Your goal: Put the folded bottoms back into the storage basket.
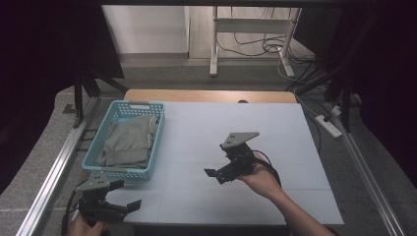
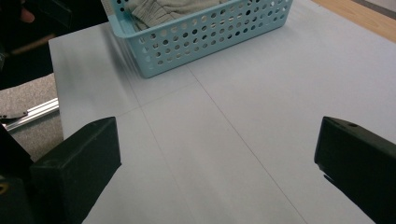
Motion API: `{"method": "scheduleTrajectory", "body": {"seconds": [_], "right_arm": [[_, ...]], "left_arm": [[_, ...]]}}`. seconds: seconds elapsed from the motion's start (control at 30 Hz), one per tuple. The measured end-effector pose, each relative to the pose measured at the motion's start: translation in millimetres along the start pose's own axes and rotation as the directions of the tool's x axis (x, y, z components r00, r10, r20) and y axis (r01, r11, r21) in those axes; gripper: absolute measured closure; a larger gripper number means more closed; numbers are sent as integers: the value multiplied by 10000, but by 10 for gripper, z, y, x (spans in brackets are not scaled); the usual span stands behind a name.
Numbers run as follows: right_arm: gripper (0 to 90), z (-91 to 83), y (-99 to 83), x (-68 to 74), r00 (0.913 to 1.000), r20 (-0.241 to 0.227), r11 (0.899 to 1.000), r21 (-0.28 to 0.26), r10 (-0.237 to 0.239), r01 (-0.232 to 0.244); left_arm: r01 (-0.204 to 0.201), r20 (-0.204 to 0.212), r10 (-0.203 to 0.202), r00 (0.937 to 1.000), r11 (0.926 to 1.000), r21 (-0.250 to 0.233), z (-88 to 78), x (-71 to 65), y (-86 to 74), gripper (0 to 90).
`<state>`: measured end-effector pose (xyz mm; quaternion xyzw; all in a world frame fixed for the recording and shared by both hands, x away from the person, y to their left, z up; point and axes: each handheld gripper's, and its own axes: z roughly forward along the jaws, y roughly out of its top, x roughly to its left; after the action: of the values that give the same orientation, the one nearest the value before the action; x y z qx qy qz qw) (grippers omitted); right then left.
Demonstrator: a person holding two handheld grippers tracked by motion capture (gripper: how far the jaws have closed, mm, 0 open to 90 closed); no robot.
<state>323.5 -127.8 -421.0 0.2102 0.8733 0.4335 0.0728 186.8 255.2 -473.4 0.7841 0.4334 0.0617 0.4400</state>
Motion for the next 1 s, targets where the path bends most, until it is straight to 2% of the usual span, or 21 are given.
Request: {"method": "scheduleTrajectory", "body": {"seconds": [0.73, 1.0], "right_arm": [[7, -247, -180, 5, 9989, 316, 9994, -110, 341, -338], [7, -317, -237, 31, 9982, 464, 9993, -57, 371, -369]], "left_arm": [[186, 572, -164, 9982, 9991, -386, -35, 48, -23, 1], [143, 357, -132, 9993, 9994, -318, -42, 29, -17, 0]]}}
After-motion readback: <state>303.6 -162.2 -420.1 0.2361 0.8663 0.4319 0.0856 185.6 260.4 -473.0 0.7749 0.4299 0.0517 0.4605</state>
